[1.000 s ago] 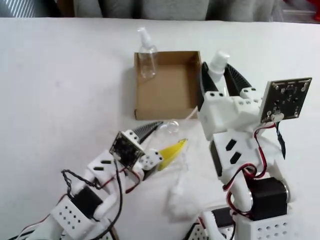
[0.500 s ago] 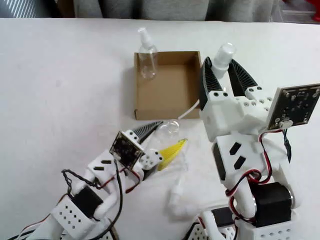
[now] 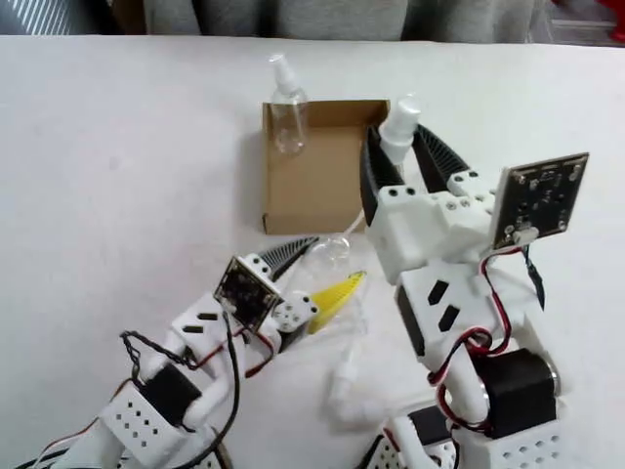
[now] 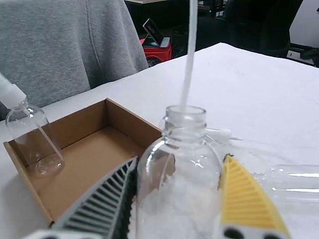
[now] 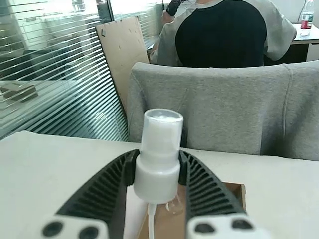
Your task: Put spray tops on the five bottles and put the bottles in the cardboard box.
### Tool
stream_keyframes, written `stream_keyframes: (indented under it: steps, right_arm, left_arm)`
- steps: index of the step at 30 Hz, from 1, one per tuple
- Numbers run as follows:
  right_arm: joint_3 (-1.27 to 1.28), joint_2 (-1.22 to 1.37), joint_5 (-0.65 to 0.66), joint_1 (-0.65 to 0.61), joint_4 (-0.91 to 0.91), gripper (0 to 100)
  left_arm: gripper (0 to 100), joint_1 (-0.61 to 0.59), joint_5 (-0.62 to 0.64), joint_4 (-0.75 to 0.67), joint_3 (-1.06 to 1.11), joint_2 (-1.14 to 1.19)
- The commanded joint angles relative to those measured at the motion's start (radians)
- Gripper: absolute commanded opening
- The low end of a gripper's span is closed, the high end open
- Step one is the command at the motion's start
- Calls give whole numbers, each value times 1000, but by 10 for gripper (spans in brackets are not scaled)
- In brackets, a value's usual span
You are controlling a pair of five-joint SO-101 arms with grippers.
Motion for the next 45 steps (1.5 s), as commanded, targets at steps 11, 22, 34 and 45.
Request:
stream_keyframes:
  steps: [11,22,34,45]
  right_arm:
    - [98,-12,-5,-5,-16,16]
    - [127,-12,-181,-5,94,16]
    - [135,-12,-298,-7,202,16]
    - [381,-150,-287,-114,25,16]
  left_arm:
    - [184,7,8,8,-9,-24]
    - [184,7,8,8,-9,-24]
    - [184,7,8,8,-8,-24]
    - [184,5,8,5,8,-24]
